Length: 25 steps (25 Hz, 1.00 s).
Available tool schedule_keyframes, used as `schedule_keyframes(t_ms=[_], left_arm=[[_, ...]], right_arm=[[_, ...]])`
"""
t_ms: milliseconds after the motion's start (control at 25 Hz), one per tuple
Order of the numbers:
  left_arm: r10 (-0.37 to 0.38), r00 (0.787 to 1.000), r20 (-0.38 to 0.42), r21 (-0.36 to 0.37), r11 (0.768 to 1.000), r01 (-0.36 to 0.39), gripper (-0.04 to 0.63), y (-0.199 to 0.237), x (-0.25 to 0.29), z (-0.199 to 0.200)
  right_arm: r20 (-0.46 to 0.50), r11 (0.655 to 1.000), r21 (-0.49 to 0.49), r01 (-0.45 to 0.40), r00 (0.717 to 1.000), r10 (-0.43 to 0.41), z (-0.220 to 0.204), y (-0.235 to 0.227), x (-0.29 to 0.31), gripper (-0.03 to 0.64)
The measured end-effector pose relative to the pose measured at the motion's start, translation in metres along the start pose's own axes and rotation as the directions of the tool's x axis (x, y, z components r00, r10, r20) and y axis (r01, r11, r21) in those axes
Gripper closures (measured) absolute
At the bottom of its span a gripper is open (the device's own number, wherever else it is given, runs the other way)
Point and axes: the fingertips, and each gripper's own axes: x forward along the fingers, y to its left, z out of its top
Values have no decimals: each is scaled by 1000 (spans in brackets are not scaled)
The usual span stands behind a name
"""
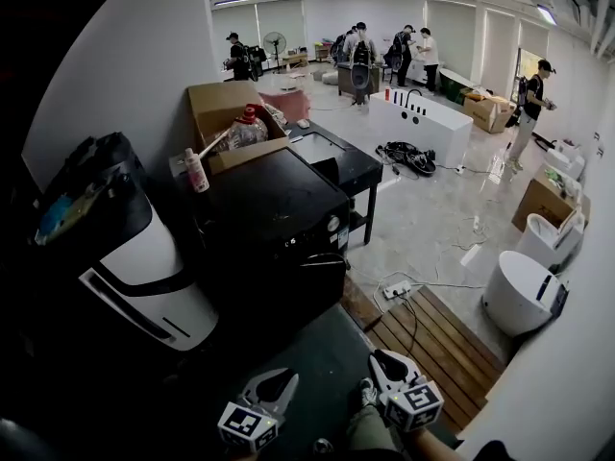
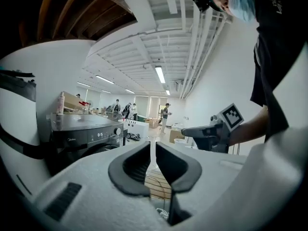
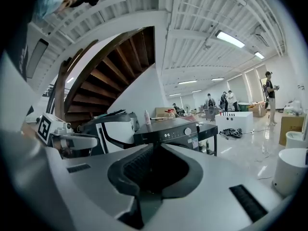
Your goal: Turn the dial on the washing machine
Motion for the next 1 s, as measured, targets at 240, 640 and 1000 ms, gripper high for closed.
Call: schedule_keyframes(t_ms=[240,640,1000], left_arm=[[30,999,-33,-49,998,-31,551,30,48,2],[135,990,-36,-102,985,-138,541,92,157,19],[273,961,-32,-110,955,-275,541,133,220,25]], right_arm=[[-55,999,27,-24,998,26,3,-40,51,512],[-105,997,13,-81,991,82,30,-135,148,502],[-151,985,-17,-171,974,167,36,-196,224,491]])
